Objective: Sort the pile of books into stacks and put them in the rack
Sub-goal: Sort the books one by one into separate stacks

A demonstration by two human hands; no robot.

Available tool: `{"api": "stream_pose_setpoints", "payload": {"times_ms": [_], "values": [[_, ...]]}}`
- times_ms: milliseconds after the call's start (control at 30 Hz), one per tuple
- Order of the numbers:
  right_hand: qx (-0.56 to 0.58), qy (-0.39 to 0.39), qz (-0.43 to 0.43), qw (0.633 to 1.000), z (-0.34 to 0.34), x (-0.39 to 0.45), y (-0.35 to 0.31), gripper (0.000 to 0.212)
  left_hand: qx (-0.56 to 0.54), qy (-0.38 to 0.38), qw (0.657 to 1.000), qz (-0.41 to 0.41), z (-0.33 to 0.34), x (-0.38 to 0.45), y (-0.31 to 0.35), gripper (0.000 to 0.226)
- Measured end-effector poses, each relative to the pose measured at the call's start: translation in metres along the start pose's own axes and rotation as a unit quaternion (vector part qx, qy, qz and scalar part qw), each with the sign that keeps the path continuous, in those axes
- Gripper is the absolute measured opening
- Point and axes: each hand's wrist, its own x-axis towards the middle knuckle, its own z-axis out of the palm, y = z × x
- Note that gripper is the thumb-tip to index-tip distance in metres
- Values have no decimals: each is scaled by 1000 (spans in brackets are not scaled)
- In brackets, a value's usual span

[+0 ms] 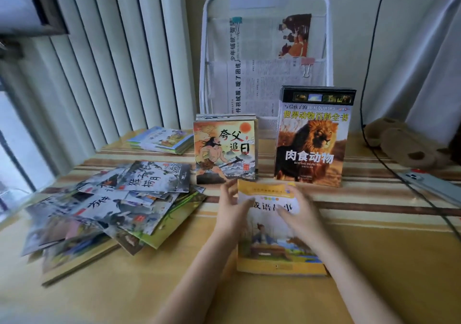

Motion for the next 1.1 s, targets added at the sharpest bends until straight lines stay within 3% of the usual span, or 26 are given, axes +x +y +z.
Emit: {"api": "stream_pose_setpoints", "payload": {"times_ms": [67,133,233,300,400,500,600,667,867,1100], "values": [[90,-15,-34,995,0,-6,-9,53,-112,20,991,-70,-13,-8,4,42],[133,-56,-70,987,5,-8,-21,56,-152,22,983,-102,-24,-18,8,29],[144,-106,-101,979,18,-3,-47,61,-179,64,980,-61,-50,-29,20,8],[112,-142,-89,980,30,3,-71,66,-190,123,973,-32,-76,-29,32,7],[-34,-143,-104,984,57,11,-116,63,-215,202,956,-1,-119,-15,51,8],[-152,-56,-174,971,105,41,-167,54,-218,287,932,49,-161,26,62,24],[-223,-20,-192,956,161,103,-220,49,-147,352,923,51,-200,92,73,69],[-252,-16,-197,948,192,157,-249,50,-104,327,939,16,-219,140,80,83],[-304,1,-186,934,275,293,-251,63,53,257,964,-33,-240,267,61,46],[-352,-54,-91,930,340,364,-182,42,155,238,953,-110,-242,351,2,72]]}}
